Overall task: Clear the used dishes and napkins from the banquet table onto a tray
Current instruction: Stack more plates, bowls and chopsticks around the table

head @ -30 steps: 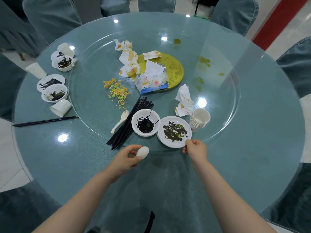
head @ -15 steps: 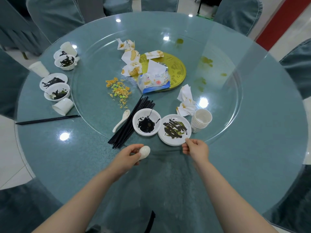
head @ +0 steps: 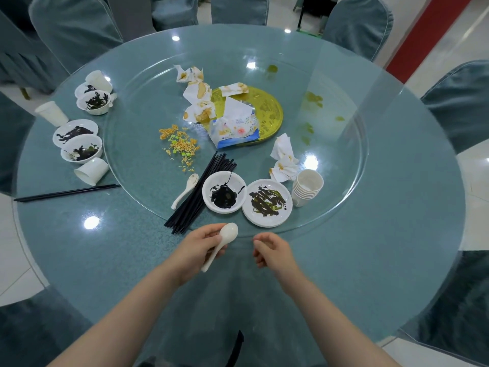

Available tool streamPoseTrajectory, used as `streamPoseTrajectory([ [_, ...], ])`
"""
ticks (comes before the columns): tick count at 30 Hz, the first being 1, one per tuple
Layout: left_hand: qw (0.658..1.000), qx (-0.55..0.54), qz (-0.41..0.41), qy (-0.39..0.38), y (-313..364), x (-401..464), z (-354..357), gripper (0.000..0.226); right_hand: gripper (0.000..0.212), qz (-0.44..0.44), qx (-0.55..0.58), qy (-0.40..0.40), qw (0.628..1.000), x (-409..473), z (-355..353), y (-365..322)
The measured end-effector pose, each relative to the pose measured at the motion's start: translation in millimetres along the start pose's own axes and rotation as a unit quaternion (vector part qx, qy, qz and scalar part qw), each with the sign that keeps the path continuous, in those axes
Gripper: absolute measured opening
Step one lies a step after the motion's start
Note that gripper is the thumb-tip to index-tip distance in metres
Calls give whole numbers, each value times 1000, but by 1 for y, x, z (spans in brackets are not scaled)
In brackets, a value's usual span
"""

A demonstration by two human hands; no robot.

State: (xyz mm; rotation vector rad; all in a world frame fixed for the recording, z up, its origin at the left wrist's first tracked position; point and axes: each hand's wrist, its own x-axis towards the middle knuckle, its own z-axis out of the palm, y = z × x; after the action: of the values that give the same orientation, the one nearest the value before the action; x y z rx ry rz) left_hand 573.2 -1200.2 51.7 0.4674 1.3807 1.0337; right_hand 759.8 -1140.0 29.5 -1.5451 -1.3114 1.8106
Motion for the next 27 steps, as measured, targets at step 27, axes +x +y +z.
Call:
streamPoseTrajectory([
  [27, 739, 621, 245, 90, 2, -21, -31, 14, 16, -134, -537, -40, 832, 10, 26, -68],
])
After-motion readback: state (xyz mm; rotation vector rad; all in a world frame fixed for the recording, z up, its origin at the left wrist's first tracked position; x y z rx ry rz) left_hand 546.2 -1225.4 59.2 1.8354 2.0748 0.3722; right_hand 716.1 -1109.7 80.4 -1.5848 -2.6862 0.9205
